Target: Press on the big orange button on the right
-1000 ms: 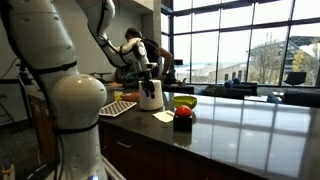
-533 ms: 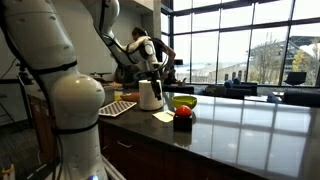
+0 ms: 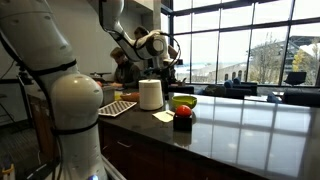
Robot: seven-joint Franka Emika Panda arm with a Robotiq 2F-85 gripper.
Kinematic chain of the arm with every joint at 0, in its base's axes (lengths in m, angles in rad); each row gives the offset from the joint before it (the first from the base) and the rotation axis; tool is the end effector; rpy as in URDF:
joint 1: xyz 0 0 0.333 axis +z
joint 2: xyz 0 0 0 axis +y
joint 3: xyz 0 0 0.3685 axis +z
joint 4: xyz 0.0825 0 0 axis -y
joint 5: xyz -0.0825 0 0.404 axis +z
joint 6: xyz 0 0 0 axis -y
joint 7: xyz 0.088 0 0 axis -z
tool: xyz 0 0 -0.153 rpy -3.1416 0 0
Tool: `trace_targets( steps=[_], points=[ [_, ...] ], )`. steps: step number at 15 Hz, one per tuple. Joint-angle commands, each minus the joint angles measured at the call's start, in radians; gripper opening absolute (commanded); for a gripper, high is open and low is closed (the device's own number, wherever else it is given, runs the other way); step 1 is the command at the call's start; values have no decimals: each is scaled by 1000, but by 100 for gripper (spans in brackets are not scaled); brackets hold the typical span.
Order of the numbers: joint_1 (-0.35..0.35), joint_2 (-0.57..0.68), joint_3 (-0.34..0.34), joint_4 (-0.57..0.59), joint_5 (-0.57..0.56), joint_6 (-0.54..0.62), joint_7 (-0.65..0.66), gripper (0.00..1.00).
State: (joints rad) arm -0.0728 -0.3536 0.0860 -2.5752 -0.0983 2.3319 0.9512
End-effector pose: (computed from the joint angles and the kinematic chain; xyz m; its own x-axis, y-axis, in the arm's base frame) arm 0.4257 0.0000 0.3856 0.6306 -0.7618 0.1481 -0.7680 -0.6400 -0.0223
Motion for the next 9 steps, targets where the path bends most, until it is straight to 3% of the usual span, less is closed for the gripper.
trace_targets(
  steps=[1, 9],
  points=[
    [-33, -57, -35, -17, 38, -32, -9, 69],
    [-80, -90, -71, -5, 58, -40, -19, 8]
  ],
)
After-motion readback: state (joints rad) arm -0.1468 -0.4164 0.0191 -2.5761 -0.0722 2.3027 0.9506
